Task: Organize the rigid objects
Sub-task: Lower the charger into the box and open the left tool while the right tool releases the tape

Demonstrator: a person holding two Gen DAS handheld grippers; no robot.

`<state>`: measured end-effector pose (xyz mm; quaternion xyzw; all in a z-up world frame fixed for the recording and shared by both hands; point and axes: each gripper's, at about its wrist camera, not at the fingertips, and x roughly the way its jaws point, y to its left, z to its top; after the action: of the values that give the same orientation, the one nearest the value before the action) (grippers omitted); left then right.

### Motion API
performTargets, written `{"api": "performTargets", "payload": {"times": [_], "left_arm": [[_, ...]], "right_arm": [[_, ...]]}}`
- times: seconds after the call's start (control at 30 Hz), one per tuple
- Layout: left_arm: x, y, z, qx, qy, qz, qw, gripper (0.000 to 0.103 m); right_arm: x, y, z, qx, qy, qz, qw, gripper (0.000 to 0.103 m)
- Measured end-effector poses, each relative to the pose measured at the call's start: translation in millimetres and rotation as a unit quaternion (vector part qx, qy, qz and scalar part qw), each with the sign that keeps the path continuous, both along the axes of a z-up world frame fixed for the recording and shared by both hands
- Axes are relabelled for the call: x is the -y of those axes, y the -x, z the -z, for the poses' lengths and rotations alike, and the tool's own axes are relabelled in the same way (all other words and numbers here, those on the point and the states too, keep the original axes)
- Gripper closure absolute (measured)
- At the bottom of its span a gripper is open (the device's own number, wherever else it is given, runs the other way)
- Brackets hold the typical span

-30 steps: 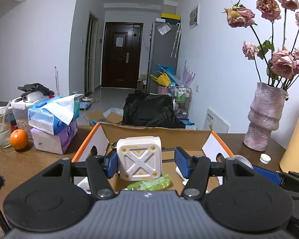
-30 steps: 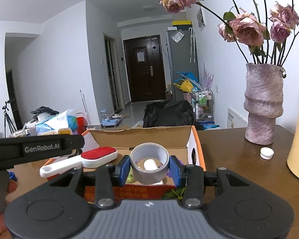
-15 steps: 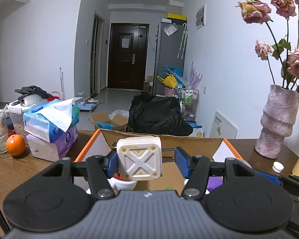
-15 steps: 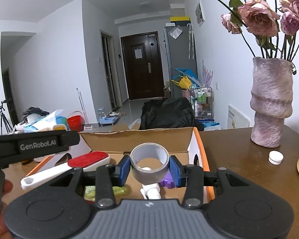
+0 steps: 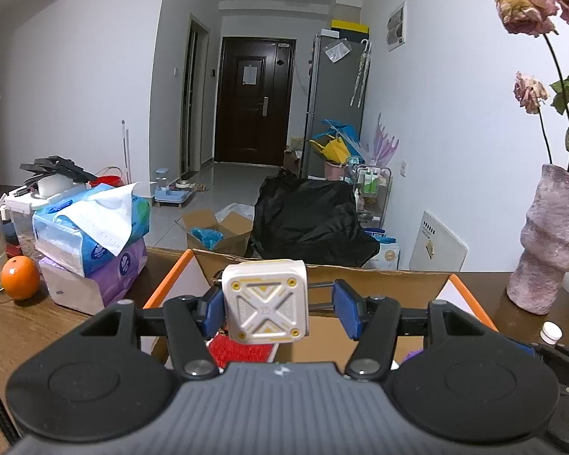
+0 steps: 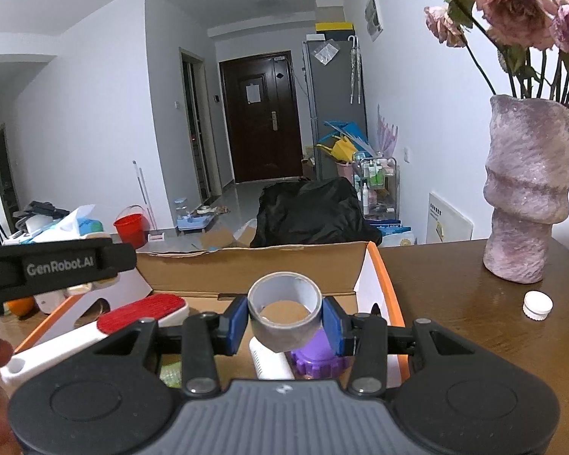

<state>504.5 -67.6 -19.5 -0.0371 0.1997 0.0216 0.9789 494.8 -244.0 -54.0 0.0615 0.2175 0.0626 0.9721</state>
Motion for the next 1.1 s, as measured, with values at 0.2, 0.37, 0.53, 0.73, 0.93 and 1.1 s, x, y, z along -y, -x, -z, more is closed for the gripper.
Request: {"api": "performTargets", "payload": {"times": [0.2, 0.37, 0.53, 0.73, 0.93, 1.1], "left_arm": [[0, -12, 3, -0.006, -0.004, -0.001, 1.0000, 0.043], [-1, -20, 7, -0.016, -0.005, 0.000, 0.9999, 0.043], [-4, -24, 10, -0.031, -0.004, 0.000, 0.9995, 0.043], [-8, -20, 9, -0.026, -0.008, -0.019, 0.9994, 0.003], [-15, -22, 9, -0.034, 0.003, -0.032, 0.9989, 0.000], [-18, -22, 9, -0.035, 0.006, -0.031, 0.9989, 0.000]], "right_arm": [[-3, -12, 4, -0.007, 0.006, 0.002, 1.000, 0.061], [-5, -17, 7, -0.012, 0.010, 0.000, 1.000, 0.061], [-5, -19, 10, -0.018, 0.013, -0.003, 1.000, 0.061], [-1, -19, 12, -0.023, 0.007, 0.006, 1.000, 0.022], [2, -15, 10, -0.014, 0.007, 0.019, 1.000, 0.000], [3, -16, 11, -0.018, 0.010, 0.018, 1.000, 0.000]]}}
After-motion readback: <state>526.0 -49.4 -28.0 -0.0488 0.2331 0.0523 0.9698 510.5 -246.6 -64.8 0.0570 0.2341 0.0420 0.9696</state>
